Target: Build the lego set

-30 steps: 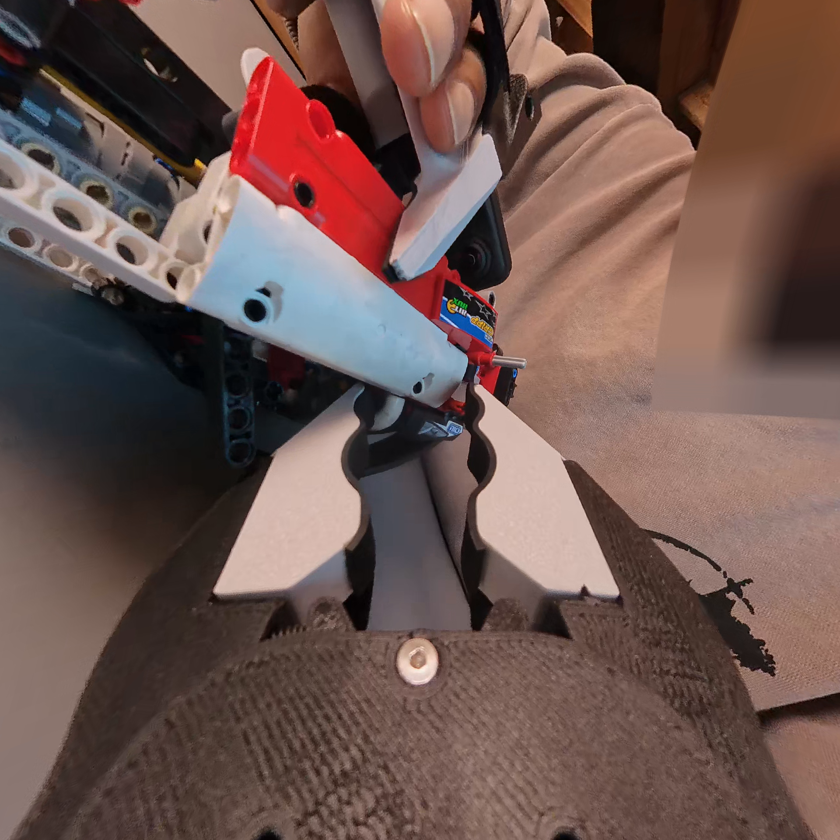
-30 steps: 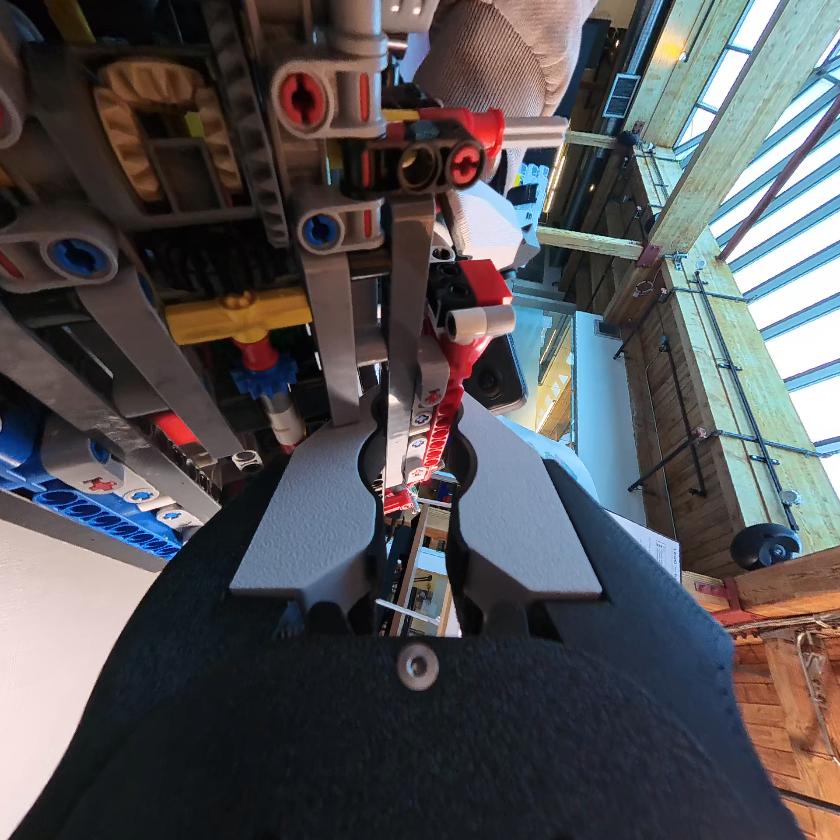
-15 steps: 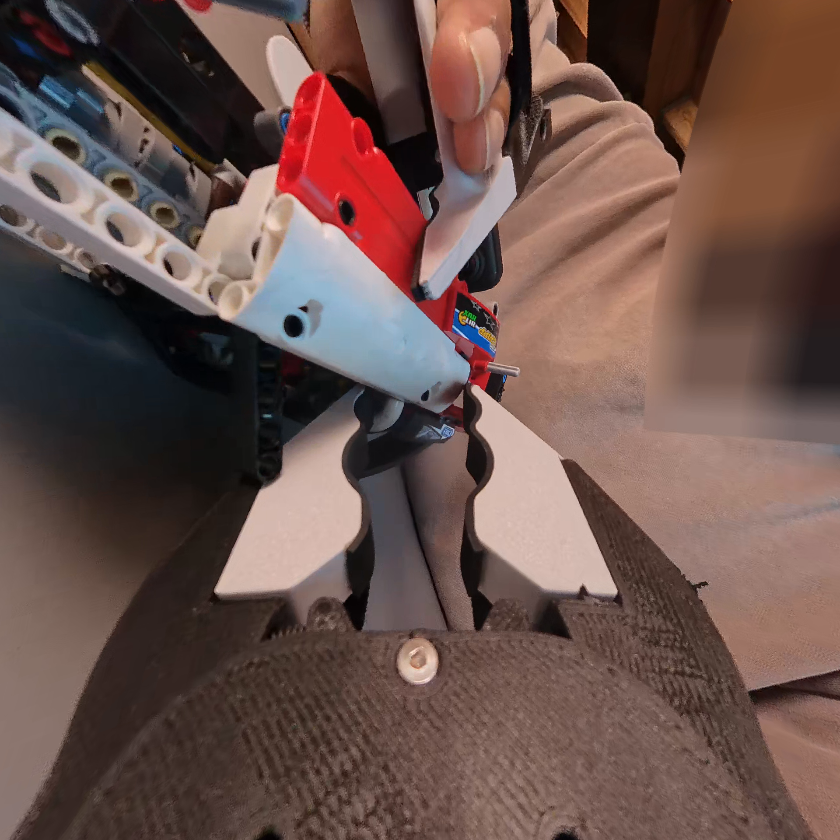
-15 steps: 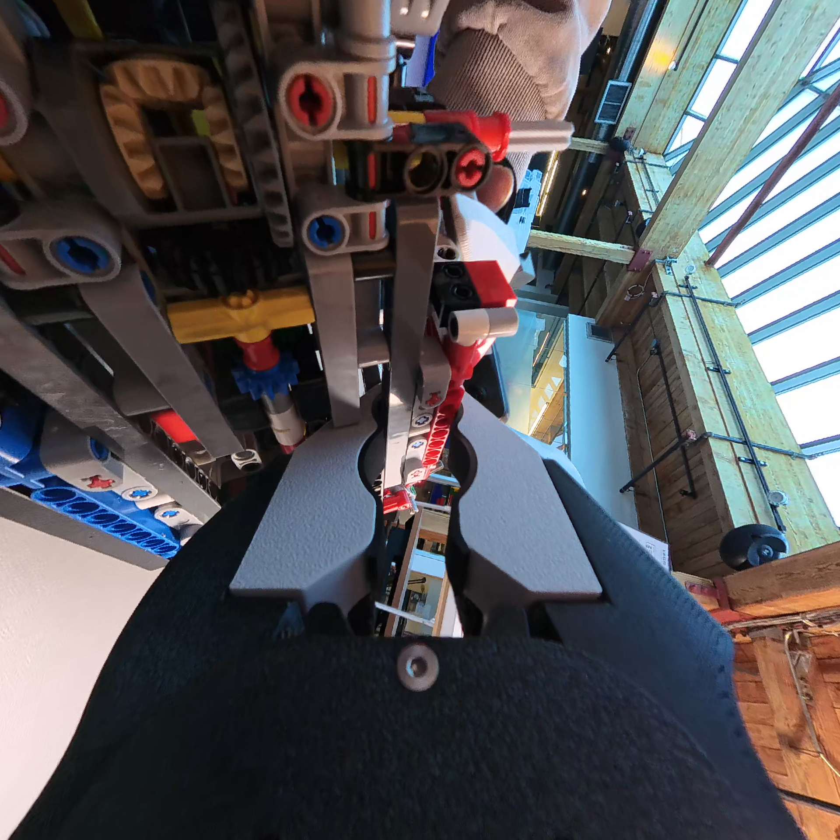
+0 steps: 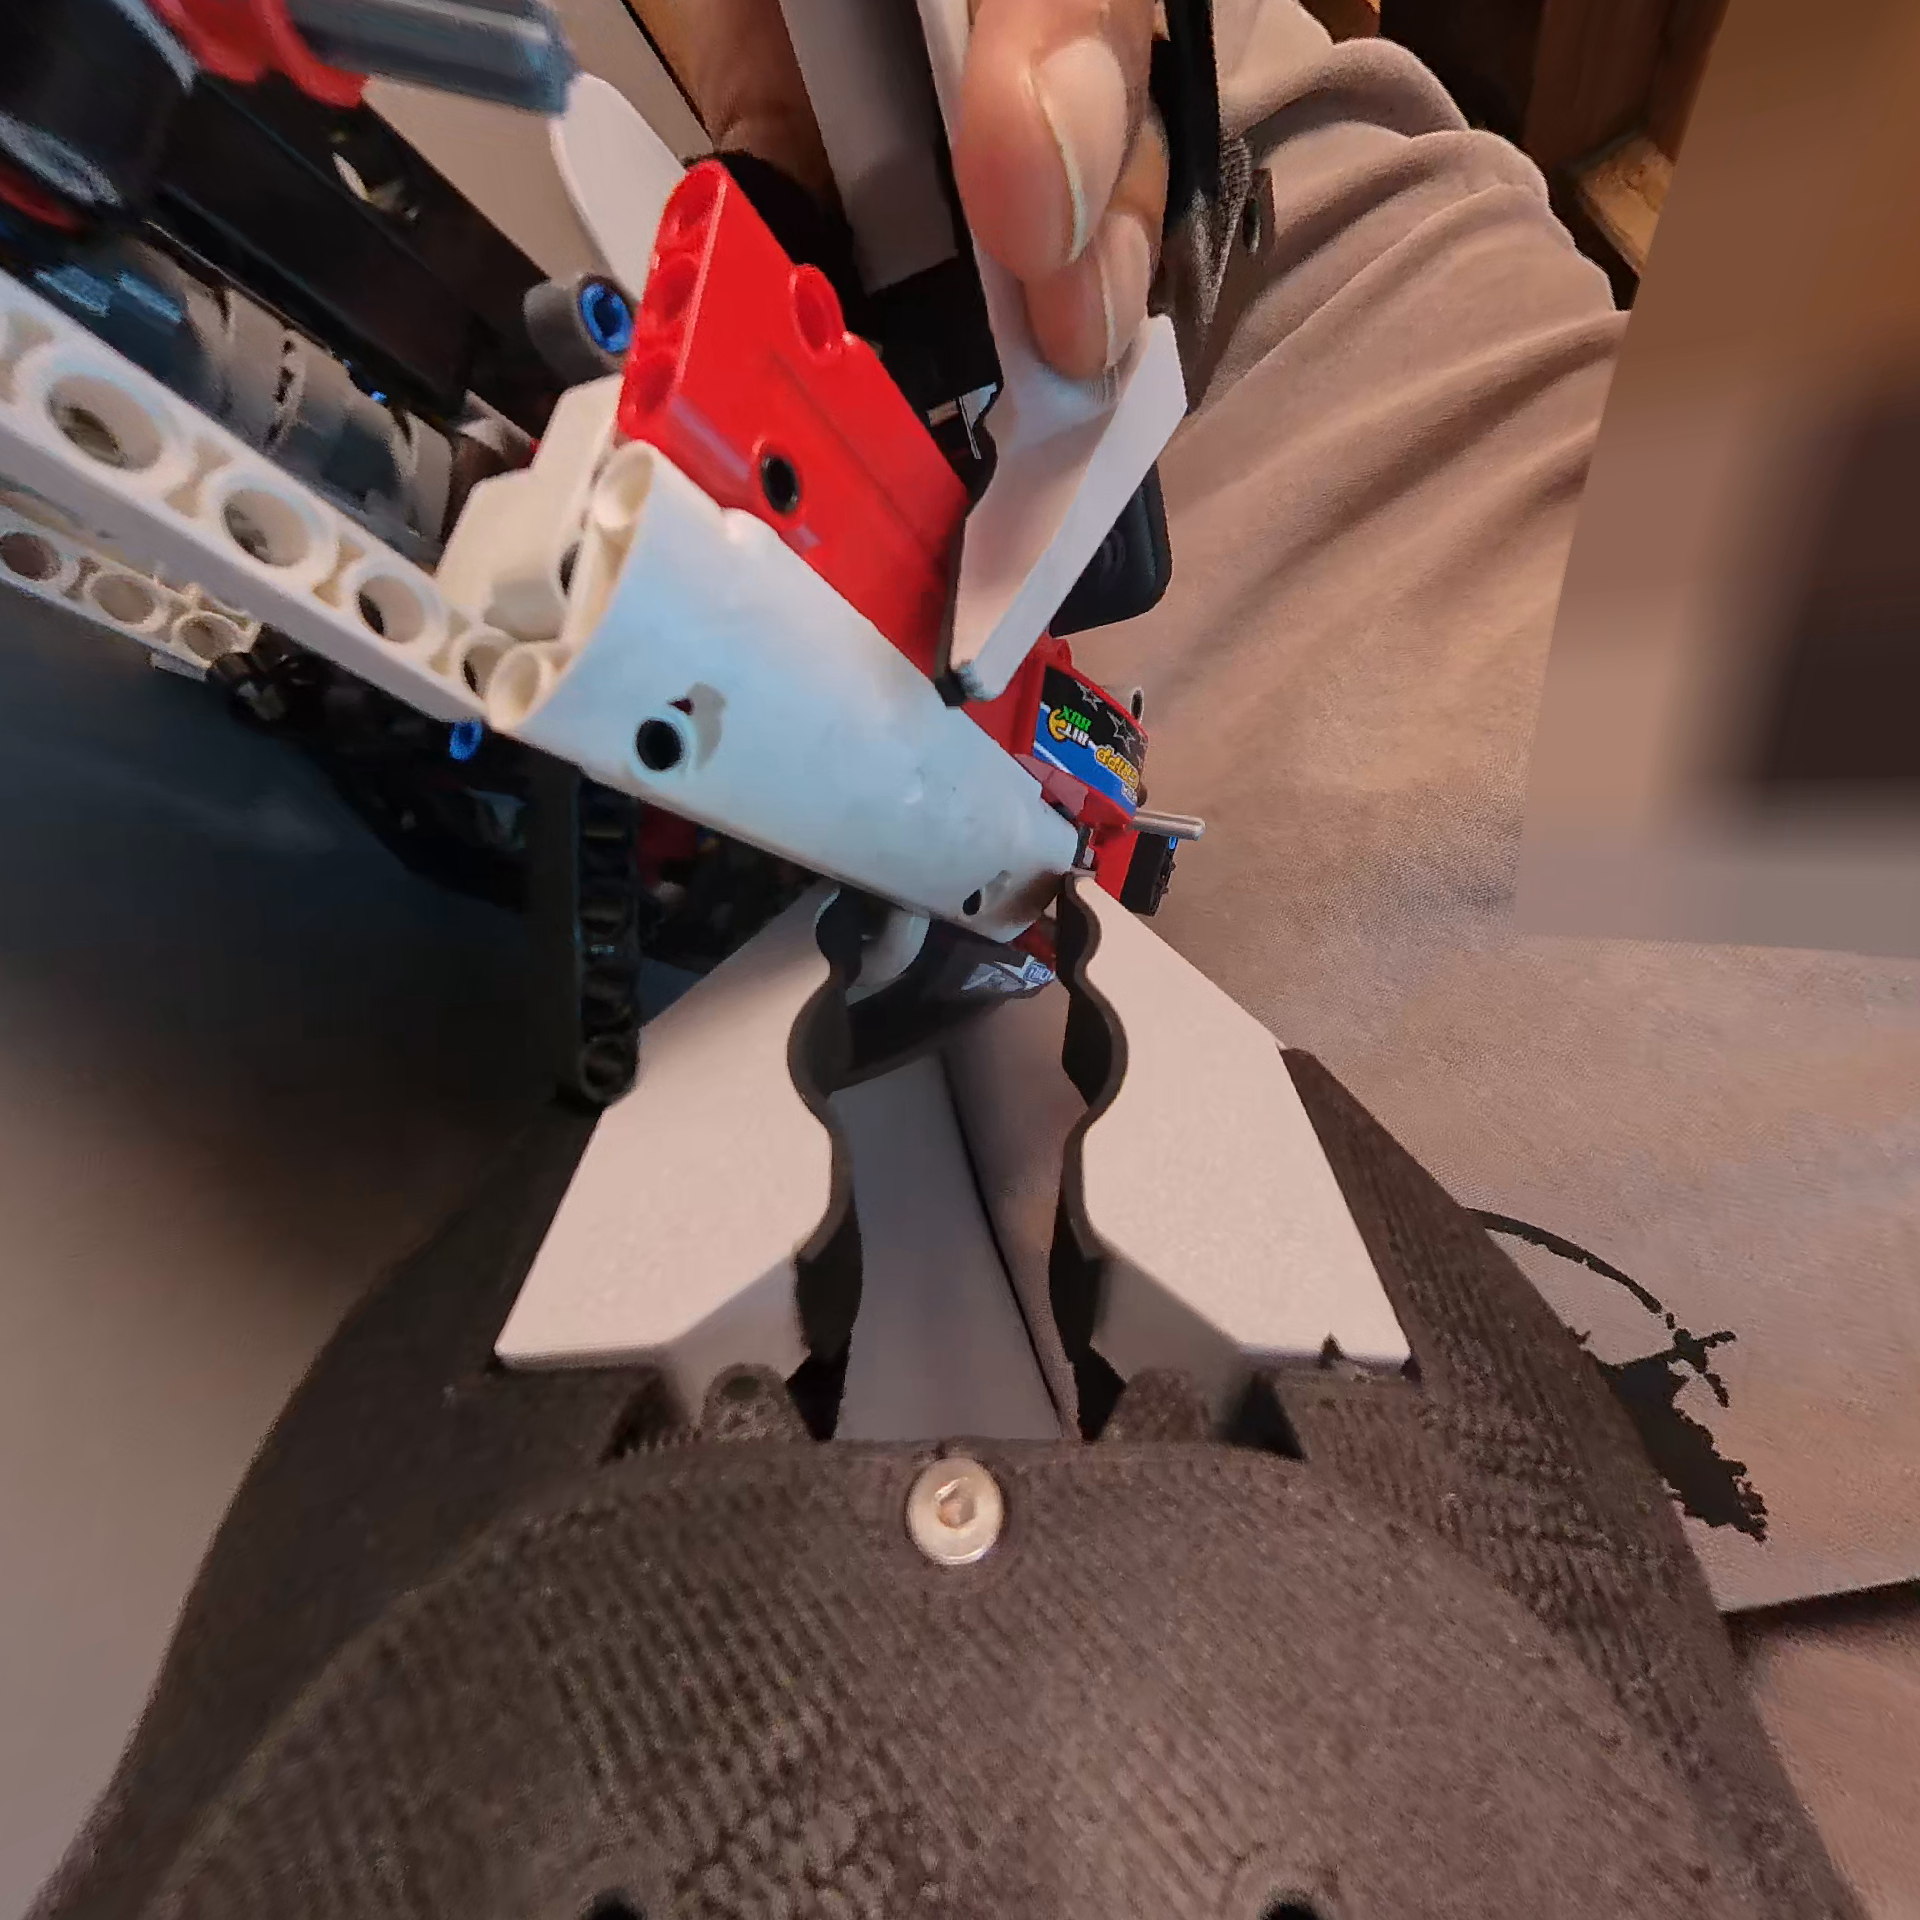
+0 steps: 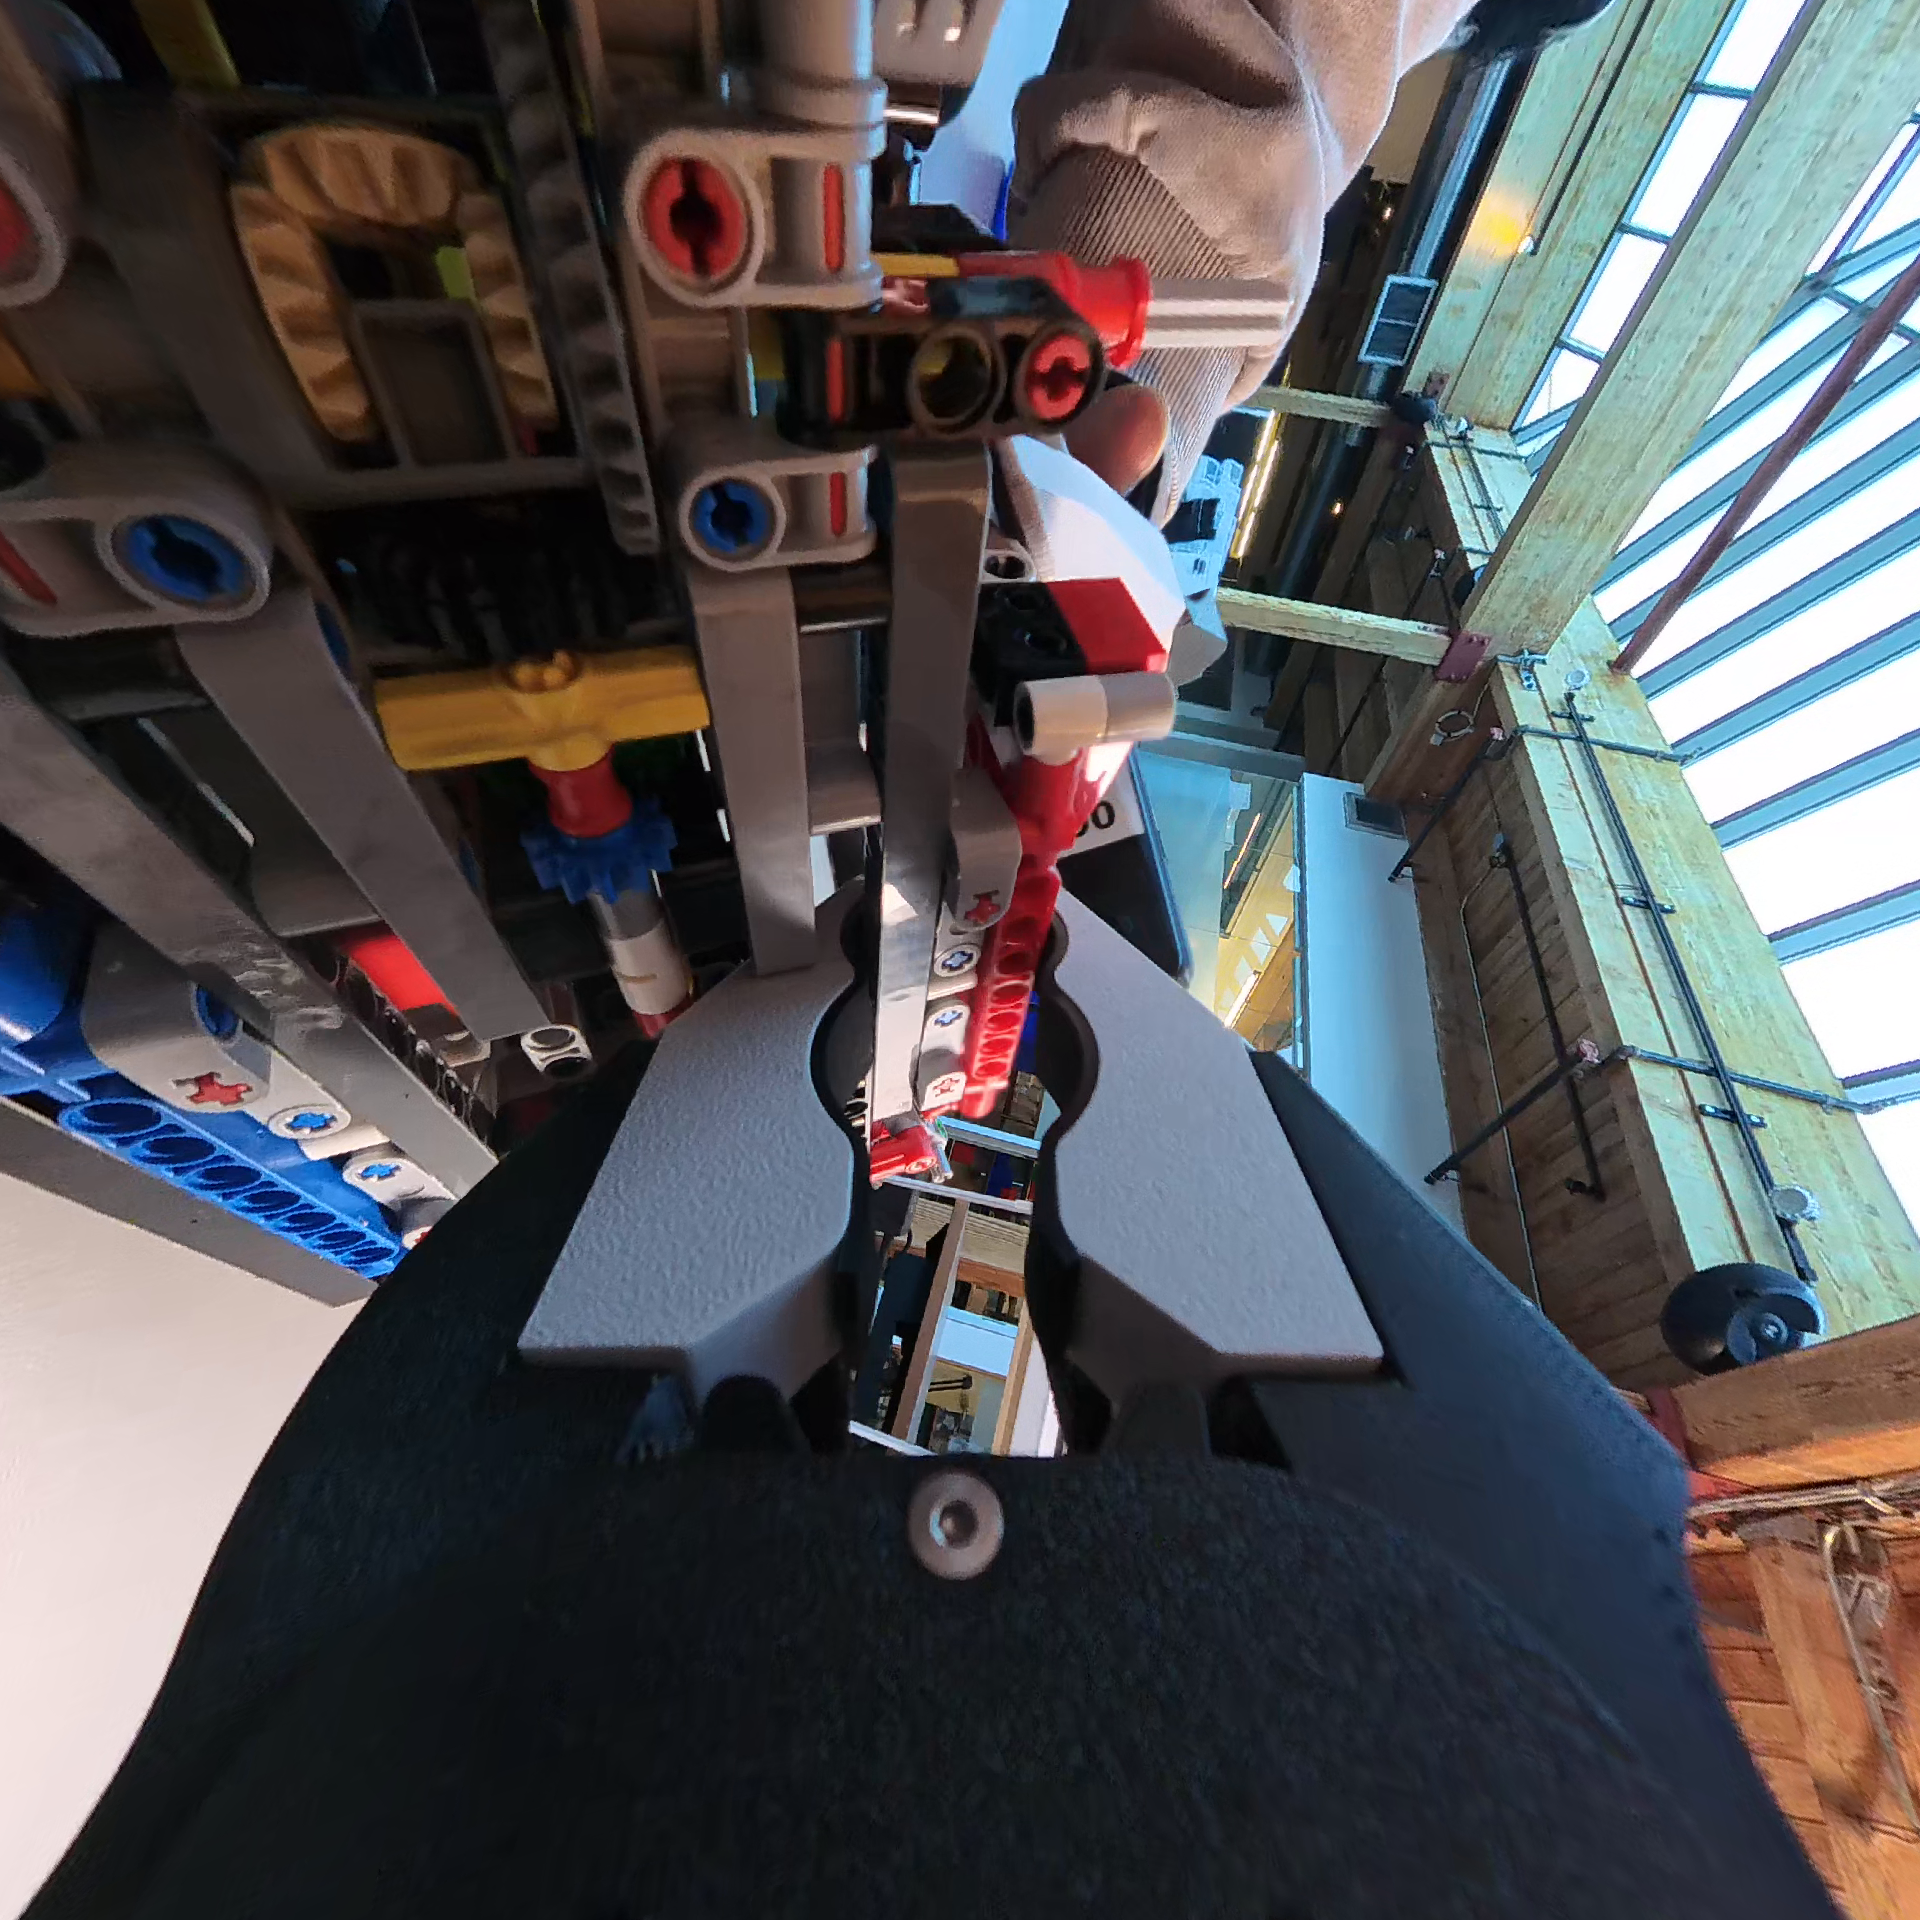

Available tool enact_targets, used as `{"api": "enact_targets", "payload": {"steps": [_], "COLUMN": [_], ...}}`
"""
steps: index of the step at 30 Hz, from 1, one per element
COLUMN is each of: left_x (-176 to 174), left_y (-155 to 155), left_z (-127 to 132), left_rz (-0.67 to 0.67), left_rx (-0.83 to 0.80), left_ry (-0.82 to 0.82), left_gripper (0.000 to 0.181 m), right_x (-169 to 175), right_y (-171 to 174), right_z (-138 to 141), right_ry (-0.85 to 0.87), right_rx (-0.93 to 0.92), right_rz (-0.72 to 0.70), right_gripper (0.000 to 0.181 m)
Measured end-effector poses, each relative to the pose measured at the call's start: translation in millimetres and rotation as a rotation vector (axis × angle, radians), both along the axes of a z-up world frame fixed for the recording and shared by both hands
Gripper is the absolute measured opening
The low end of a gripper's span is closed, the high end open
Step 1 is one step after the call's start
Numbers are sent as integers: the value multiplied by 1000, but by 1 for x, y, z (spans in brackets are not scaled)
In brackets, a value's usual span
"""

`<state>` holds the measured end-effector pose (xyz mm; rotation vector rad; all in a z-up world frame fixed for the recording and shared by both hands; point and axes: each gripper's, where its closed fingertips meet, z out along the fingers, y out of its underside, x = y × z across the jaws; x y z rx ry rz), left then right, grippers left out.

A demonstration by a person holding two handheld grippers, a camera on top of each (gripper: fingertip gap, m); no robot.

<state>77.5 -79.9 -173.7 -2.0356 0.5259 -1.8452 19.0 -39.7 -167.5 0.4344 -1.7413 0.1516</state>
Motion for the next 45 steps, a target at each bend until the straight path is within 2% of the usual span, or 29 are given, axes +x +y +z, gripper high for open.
{"api": "enact_targets", "payload": {"steps": [6,19,26,30,34,45], "left_x": [5,5,8,8,9,10], "left_y": [0,0,-3,-3,-3,-3], "left_z": [0,0,-1,-1,-1,-1], "left_rz": [43,105,96,103,99,118], "left_rx": [23,-42,-74,-81,-76,-44], "left_ry": [2,44,67,64,60,57], "left_gripper": [35,37,37,37,35,32], "right_x": [2,2,8,14,13,12], "right_y": [0,1,-2,-1,-2,-1], "right_z": [-1,-1,3,-1,-3,-2], "right_ry": [-1,10,-17,-49,-44,-44], "right_rx": [9,16,44,83,113,109], "right_rz": [-10,-42,-3,18,27,-3], "right_gripper": [21,21,41,37,25,25]}}
